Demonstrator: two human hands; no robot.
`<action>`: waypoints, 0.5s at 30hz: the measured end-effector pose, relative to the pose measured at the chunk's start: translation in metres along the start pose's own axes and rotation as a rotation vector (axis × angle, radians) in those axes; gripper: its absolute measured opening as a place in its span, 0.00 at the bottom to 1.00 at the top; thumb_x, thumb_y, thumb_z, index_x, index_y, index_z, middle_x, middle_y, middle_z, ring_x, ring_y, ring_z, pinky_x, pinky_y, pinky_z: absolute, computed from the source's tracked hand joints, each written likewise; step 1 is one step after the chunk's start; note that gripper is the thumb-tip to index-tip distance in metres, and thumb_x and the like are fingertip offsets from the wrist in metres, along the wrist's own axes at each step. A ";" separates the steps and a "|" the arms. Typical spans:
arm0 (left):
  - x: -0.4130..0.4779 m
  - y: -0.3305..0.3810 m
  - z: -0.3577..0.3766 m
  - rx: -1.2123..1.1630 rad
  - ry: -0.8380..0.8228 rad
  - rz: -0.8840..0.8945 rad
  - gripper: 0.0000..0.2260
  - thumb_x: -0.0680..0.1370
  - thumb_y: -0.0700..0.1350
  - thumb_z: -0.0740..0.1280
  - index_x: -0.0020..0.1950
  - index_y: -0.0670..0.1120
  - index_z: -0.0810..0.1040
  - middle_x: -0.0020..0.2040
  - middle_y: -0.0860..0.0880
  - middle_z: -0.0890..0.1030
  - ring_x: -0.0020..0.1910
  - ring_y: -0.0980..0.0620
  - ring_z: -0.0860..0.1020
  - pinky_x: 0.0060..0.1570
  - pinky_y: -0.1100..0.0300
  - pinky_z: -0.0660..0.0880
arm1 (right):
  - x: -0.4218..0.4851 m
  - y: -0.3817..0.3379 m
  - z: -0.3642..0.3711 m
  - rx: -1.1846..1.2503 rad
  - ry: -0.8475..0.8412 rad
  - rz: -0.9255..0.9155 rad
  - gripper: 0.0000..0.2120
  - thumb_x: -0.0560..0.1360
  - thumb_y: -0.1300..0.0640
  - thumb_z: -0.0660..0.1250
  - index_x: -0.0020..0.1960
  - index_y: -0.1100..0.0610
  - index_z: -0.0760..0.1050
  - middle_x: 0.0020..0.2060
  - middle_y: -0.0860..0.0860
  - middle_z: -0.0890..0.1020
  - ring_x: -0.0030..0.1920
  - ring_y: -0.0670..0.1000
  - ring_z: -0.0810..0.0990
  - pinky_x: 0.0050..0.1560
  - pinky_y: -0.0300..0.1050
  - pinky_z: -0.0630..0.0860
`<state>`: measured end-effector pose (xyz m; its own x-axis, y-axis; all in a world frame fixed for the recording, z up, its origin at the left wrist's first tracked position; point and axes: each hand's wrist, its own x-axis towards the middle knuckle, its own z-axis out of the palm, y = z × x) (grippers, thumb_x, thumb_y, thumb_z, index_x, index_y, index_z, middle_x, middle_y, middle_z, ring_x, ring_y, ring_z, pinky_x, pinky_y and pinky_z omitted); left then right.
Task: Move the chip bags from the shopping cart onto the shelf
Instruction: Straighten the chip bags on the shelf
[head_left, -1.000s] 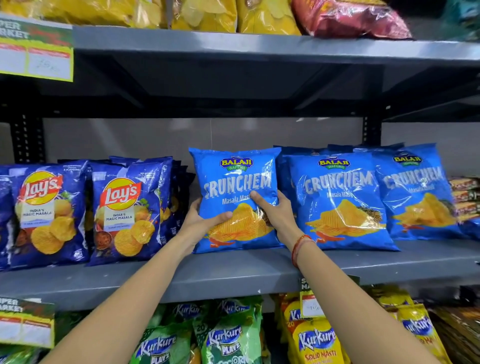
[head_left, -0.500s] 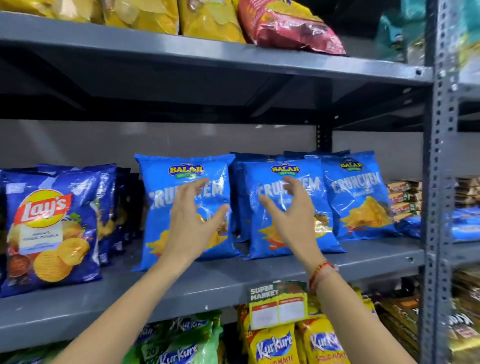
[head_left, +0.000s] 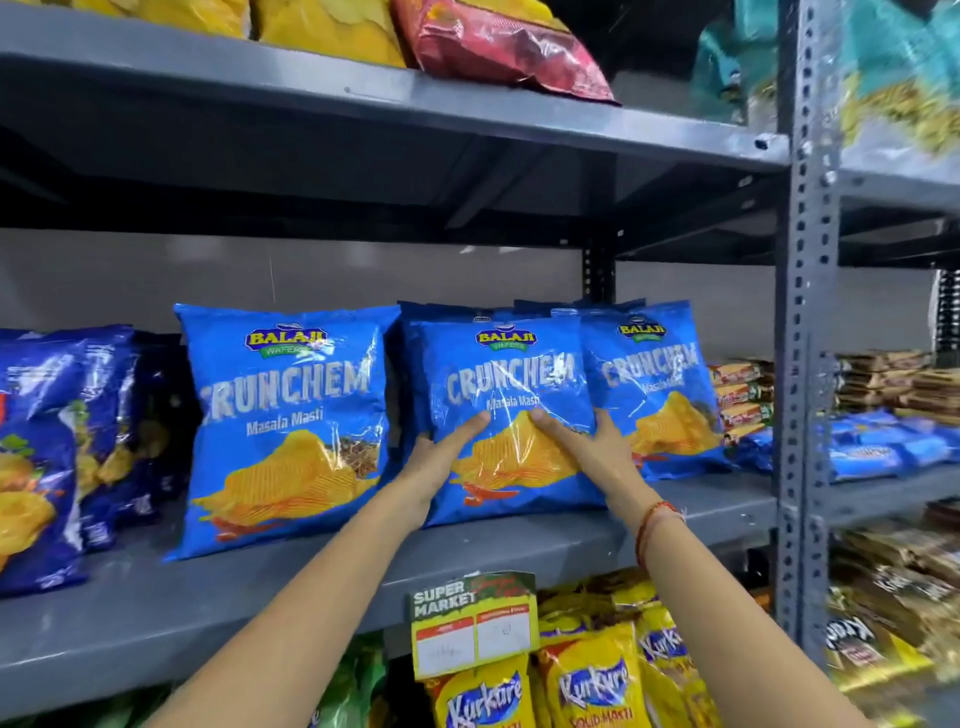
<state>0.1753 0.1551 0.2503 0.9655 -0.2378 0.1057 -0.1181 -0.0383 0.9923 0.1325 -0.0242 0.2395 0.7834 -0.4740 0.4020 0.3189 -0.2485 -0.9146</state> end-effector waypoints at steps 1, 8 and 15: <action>0.005 -0.003 -0.003 -0.004 -0.021 -0.035 0.53 0.57 0.69 0.74 0.74 0.48 0.59 0.72 0.49 0.67 0.69 0.46 0.68 0.69 0.49 0.64 | 0.001 0.001 -0.001 0.031 -0.020 0.011 0.32 0.65 0.45 0.77 0.63 0.55 0.71 0.55 0.48 0.80 0.48 0.45 0.80 0.41 0.35 0.74; 0.004 -0.002 0.003 -0.123 0.083 0.059 0.43 0.58 0.58 0.79 0.67 0.42 0.70 0.59 0.48 0.79 0.57 0.48 0.78 0.52 0.62 0.76 | 0.009 0.001 -0.008 0.112 -0.102 -0.039 0.20 0.69 0.50 0.75 0.55 0.49 0.70 0.54 0.45 0.81 0.47 0.43 0.79 0.50 0.40 0.74; 0.003 0.002 0.006 -0.138 0.149 0.259 0.15 0.65 0.46 0.78 0.48 0.49 0.78 0.47 0.49 0.83 0.46 0.53 0.80 0.41 0.63 0.77 | 0.025 0.002 -0.004 0.156 -0.161 -0.061 0.42 0.70 0.54 0.74 0.76 0.58 0.55 0.63 0.46 0.68 0.61 0.46 0.69 0.60 0.41 0.69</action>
<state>0.1769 0.1485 0.2519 0.9320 -0.0771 0.3541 -0.3417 0.1388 0.9295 0.1505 -0.0397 0.2478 0.8310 -0.3180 0.4565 0.4376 -0.1331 -0.8893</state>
